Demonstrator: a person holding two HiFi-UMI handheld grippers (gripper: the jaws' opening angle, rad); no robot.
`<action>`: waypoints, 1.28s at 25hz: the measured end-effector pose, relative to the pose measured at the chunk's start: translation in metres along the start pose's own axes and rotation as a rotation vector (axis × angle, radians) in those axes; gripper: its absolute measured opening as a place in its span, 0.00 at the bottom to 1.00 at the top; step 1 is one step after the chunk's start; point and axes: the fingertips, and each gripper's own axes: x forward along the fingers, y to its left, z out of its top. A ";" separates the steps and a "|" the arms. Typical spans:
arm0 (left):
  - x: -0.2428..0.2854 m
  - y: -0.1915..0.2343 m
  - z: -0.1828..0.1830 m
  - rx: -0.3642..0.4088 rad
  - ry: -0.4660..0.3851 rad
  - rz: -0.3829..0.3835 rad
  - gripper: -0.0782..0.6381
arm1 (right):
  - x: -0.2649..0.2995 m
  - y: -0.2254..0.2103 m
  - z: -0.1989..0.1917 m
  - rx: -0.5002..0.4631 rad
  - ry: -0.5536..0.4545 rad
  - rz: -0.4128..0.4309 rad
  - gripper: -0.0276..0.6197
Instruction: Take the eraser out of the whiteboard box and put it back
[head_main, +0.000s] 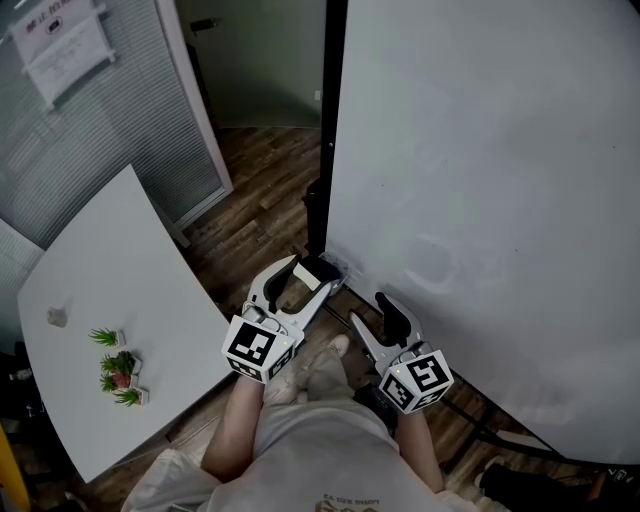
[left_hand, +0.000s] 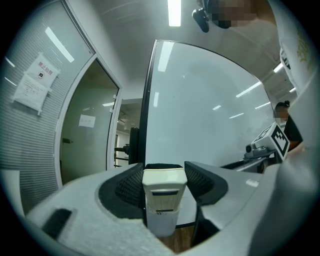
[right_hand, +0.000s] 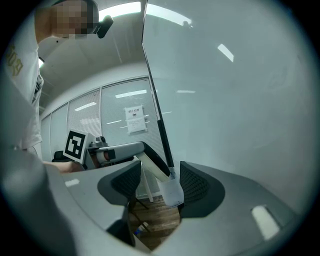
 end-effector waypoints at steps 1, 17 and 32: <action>0.001 0.000 -0.001 -0.002 0.002 -0.001 0.47 | 0.000 0.000 0.000 0.001 0.001 0.000 0.42; 0.008 0.001 -0.015 -0.008 0.051 -0.021 0.47 | 0.005 -0.002 -0.005 0.012 0.019 0.001 0.42; 0.017 0.002 -0.026 -0.019 0.077 -0.034 0.47 | 0.009 -0.008 -0.009 0.019 0.035 0.003 0.42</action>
